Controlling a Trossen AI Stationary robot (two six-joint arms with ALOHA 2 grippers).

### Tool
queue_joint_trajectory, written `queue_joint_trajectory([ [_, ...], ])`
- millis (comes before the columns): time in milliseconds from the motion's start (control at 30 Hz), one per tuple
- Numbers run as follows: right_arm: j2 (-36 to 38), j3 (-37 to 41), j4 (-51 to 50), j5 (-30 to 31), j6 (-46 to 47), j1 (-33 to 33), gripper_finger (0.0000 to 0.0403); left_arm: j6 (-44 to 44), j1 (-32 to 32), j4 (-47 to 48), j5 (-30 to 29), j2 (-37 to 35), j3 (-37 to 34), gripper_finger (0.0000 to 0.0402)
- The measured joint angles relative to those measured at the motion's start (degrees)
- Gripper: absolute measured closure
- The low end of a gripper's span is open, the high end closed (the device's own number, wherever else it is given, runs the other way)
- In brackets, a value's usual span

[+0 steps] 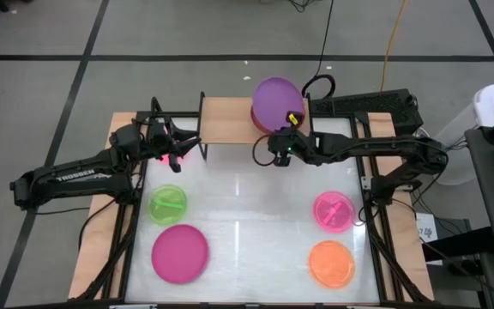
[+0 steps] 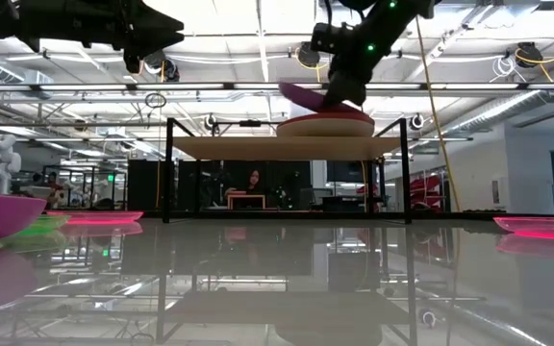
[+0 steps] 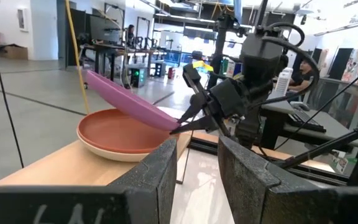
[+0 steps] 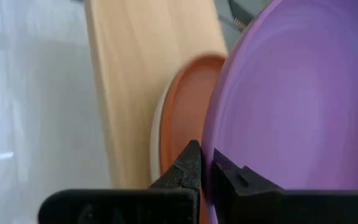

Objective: Place and stack plates onto a shelf
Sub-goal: Stack the purple plate on top of the brown plate on the shelf

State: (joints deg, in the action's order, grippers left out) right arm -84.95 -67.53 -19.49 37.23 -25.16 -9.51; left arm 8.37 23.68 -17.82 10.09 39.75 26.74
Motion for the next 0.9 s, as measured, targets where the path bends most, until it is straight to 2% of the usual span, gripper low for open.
queue_joint_trajectory([
  [233, 0.8, 0.0, -2.8, 0.1, 3.9, 0.1, 0.0396, 0.1, 0.0, 0.0, -0.1, 0.0, 0.0, 0.028],
  [667, 1.3, 0.0, -1.7, 0.2, 3.2, 0.6, 0.028, 0.1, 0.0, 0.0, -0.1, 0.0, 0.0, 0.028],
  [900, 6.1, 0.0, 1.3, 0.2, 3.1, 2.7, 0.0258, 2.8, 0.0, 0.1, -0.1, 0.0, 0.0, 0.028],
])
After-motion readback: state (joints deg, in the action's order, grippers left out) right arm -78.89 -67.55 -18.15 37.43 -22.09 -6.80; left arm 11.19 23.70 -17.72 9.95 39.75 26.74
